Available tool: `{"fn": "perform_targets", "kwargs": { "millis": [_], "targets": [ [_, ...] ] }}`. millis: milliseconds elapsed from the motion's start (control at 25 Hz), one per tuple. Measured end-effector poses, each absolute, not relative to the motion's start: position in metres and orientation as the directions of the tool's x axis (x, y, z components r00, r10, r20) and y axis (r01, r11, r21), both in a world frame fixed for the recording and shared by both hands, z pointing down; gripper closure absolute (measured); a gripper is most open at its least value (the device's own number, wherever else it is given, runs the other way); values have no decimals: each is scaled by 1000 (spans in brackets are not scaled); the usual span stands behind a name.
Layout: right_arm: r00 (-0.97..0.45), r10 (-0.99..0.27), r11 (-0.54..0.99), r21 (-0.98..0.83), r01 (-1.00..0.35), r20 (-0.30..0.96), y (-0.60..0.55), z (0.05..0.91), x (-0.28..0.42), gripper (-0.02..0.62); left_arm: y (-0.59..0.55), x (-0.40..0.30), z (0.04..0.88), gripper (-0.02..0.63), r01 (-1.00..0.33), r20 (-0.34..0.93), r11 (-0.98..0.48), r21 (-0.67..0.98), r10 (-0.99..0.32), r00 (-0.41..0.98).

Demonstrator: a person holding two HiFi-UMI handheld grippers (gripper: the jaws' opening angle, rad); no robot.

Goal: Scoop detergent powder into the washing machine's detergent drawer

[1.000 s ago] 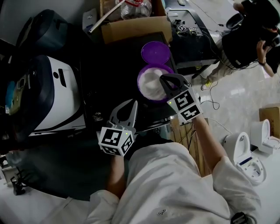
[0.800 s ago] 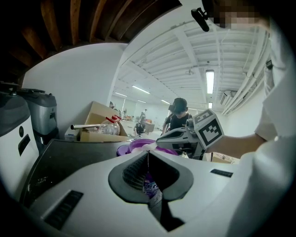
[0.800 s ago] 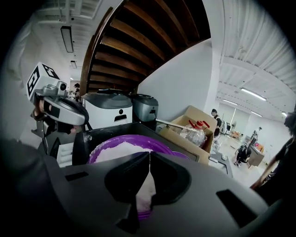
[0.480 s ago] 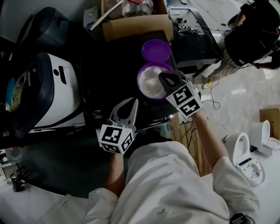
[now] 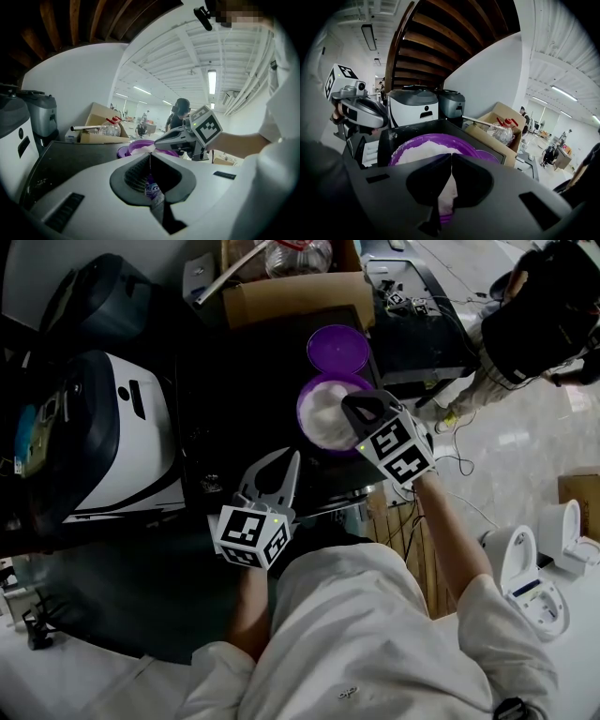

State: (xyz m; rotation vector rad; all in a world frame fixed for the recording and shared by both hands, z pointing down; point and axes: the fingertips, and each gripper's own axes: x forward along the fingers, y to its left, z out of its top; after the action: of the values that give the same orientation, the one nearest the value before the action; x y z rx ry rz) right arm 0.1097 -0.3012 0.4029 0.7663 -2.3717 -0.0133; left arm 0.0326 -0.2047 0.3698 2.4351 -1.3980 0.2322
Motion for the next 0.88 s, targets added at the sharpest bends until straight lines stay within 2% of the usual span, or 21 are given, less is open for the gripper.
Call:
{"fn": "perform_targets", "kwargs": {
  "millis": [880],
  "targets": [
    [-613, -403, 905, 196, -378, 679, -279, 415, 98, 583, -198, 31, 368, 588, -862, 286, -469, 193, -813, 507]
  ]
}}
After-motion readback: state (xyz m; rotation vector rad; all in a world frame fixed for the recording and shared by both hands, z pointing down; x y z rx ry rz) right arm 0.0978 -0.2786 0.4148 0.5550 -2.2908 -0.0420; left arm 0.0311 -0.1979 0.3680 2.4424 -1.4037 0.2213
